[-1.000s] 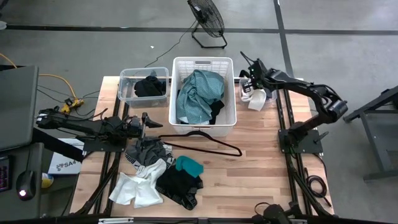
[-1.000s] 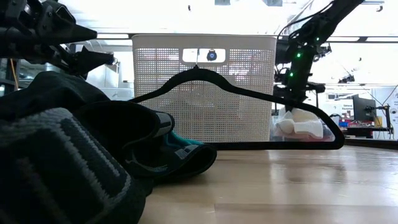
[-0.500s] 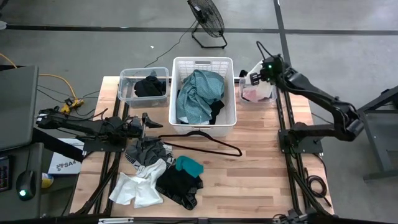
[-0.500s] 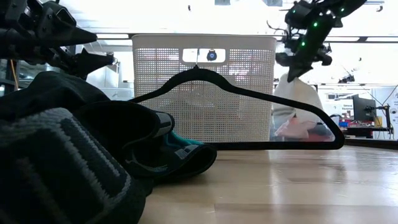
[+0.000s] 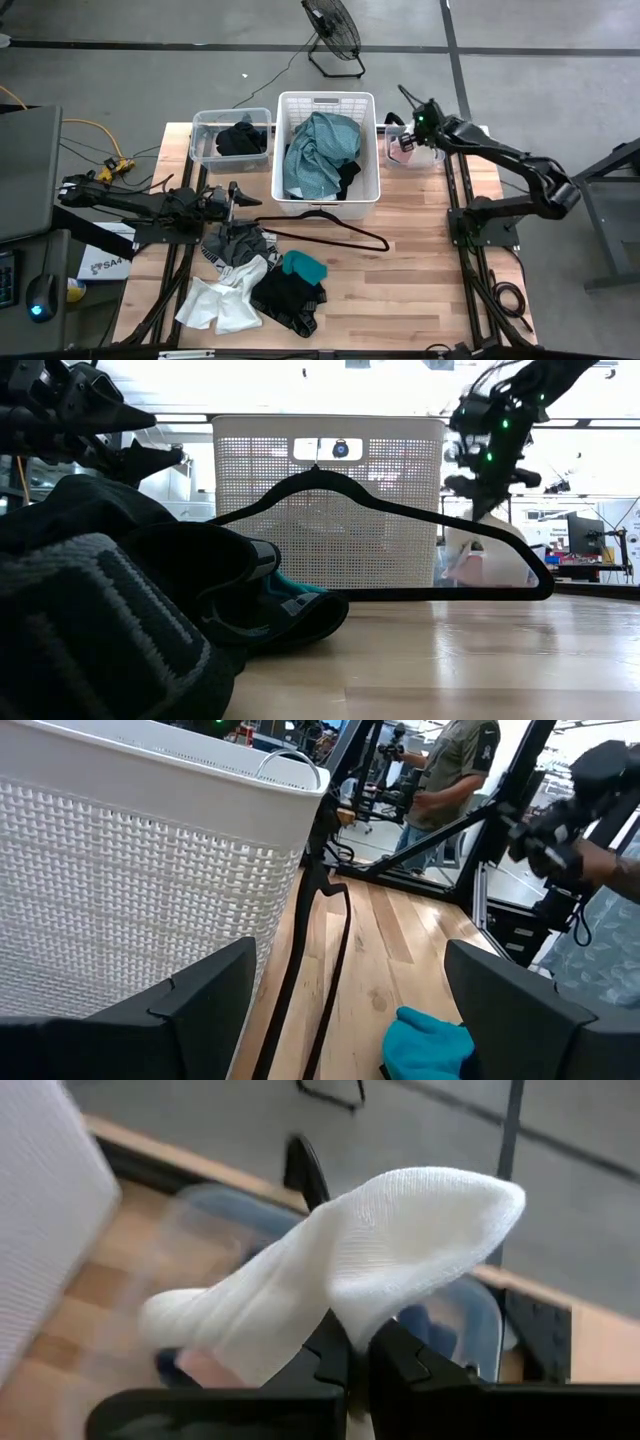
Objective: Pick & Place Cloths
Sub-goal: Put the white sock into the right transparent bin
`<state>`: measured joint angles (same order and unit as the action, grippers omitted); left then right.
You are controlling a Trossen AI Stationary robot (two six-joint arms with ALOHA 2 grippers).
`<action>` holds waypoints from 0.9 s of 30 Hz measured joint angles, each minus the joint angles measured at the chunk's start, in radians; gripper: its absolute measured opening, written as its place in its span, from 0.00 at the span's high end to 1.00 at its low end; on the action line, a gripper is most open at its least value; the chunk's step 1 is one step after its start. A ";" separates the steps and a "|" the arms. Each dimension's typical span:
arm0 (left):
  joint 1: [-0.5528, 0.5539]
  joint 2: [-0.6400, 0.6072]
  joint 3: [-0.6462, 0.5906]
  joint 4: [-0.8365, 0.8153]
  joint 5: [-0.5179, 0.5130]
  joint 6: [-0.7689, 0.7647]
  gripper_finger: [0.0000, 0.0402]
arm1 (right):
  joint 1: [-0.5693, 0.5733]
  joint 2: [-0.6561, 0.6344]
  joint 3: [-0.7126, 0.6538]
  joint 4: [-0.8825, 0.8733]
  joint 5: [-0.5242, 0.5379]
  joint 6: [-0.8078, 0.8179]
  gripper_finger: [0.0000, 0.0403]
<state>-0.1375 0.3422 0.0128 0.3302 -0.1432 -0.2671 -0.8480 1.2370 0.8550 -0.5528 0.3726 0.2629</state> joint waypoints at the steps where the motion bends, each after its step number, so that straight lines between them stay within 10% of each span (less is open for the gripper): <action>1: 0.000 0.000 0.000 0.000 0.000 0.000 0.21 | -0.001 0.010 -0.016 0.006 0.002 0.015 0.99; 27: 0.000 0.000 0.000 -0.020 -0.004 0.000 0.21 | -0.068 0.321 -0.085 0.202 -0.096 0.181 0.99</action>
<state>-0.1375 0.3424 0.0128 0.3103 -0.1473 -0.2672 -0.9165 1.5581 0.7696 -0.3505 0.2769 0.4440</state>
